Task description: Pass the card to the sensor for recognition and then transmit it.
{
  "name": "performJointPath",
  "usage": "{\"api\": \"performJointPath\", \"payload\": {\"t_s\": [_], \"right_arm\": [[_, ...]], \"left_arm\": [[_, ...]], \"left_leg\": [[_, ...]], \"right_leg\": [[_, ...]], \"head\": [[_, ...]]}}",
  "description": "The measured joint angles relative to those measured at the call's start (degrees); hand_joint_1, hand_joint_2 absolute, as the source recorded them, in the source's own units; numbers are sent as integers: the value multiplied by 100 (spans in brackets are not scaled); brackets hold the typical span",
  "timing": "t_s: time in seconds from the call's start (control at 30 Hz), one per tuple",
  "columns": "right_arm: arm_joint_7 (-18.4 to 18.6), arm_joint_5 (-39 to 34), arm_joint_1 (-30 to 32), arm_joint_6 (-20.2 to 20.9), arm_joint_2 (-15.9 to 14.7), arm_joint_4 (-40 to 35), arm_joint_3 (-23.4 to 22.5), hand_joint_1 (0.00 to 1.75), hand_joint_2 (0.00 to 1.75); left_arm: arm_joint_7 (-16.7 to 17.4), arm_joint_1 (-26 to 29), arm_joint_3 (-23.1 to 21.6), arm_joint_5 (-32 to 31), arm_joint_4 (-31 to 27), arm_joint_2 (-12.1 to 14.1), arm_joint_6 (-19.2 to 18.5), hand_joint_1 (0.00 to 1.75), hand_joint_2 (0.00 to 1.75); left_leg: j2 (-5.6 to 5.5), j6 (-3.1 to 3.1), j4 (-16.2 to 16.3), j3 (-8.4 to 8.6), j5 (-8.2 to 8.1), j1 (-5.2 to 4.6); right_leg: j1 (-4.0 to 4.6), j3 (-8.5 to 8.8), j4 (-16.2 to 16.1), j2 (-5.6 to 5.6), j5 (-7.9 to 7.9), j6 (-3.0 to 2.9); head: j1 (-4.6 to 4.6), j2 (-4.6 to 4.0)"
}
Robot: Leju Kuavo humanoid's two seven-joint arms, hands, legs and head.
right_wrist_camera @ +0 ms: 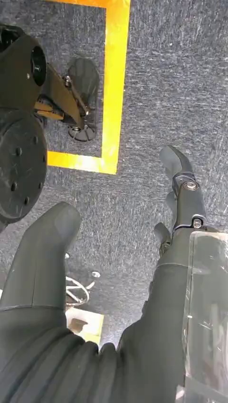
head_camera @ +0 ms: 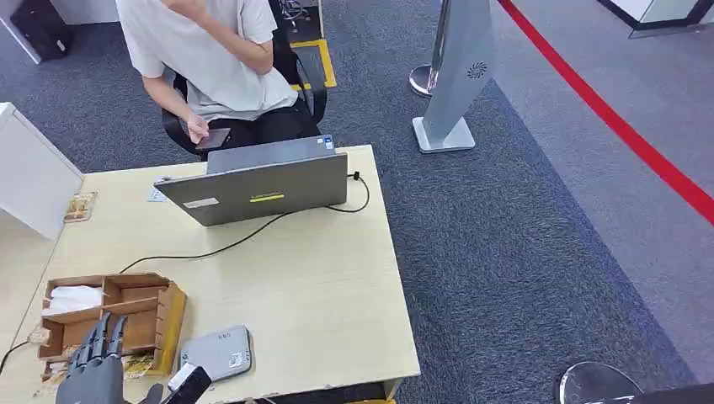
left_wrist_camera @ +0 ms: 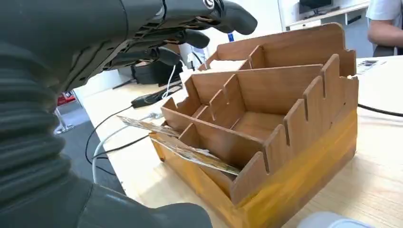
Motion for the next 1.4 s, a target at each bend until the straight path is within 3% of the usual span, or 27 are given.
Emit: {"api": "performJointPath", "payload": {"t_s": [0.33,0.7,1.0,1.1,1.13,1.23,1.4], "right_arm": [[4,-4,20,-2,0,-46,11,0,175],[42,9,28,37,0,-72,15,0,175],[42,11,28,37,0,-74,15,0,175],[42,17,29,52,0,-79,20,0,175],[42,28,29,55,0,-83,26,0,175],[-50,127,28,81,0,-94,37,0,175],[-68,173,28,81,0,-94,37,0,175]], "left_arm": [[-13,10,44,-46,-28,-39,-46,0,175],[-22,5,534,-221,-28,-265,-120,0,175],[-26,5,545,-225,-26,-265,-122,0,175],[-122,7,798,-310,-26,-374,-164,0,175],[-175,6,944,-332,-28,-435,-175,175,175],[-621,-78,1230,-498,-26,-708,-96,175,175],[-649,-101,1290,-498,-26,-772,-70,175,175]], "left_leg": [[0,0,0,0,0,0],[0,0,0,-1,0,0],[0,0,0,-1,0,0],[0,0,0,0,0,0],[0,0,0,0,0,0],[0,0,0,0,0,0],[0,0,0,0,0,0]], "right_leg": [[0,0,0,0,0,0],[0,0,0,0,0,0],[0,0,0,0,0,0],[0,0,0,0,0,0],[0,0,0,0,0,0],[0,0,0,0,0,0],[0,0,0,0,0,0]], "head": [[0,0],[0,0],[0,0],[2,0],[0,0],[2,0],[0,0]]}}
